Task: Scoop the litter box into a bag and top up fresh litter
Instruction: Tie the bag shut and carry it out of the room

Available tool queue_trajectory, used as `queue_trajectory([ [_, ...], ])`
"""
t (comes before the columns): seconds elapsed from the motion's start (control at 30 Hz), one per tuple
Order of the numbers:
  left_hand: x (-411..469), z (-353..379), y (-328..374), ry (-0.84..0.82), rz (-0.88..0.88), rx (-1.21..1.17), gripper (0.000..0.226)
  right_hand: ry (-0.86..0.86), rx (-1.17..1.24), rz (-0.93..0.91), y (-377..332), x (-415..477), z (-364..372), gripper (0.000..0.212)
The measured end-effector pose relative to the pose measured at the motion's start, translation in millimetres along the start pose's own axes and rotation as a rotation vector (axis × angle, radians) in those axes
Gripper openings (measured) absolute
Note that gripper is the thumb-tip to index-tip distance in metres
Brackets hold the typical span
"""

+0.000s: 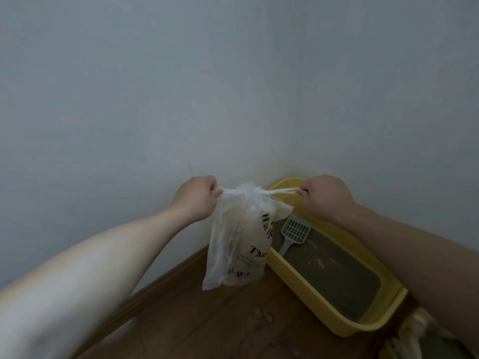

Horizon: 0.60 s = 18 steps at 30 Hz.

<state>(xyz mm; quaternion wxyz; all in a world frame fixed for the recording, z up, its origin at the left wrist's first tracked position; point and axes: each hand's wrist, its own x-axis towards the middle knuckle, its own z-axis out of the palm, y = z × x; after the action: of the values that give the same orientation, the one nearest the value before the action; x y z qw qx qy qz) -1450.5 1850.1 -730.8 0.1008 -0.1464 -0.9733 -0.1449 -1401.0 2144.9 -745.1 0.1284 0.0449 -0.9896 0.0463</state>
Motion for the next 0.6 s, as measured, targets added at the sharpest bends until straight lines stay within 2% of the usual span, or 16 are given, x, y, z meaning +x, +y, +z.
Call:
queue_trajectory([
  [0.2, -14.0, 23.9, -1.6, -0.053, -0.025, 0.090, 0.029, -0.088, -0.044, 0.063, 6.7, -11.0, 25.5, 0.030],
  [0.37, -21.1, 26.3, -33.1, -0.091, -0.133, 0.035, 0.028, -0.110, -0.069, 0.131, 29.7, -23.3, 28.5, 0.030],
  [0.6, -27.9, 37.4, -52.5, -0.095, -0.163, -0.098, 0.029, -0.088, -0.001, 0.150, 40.1, -28.4, 32.1, 0.032],
])
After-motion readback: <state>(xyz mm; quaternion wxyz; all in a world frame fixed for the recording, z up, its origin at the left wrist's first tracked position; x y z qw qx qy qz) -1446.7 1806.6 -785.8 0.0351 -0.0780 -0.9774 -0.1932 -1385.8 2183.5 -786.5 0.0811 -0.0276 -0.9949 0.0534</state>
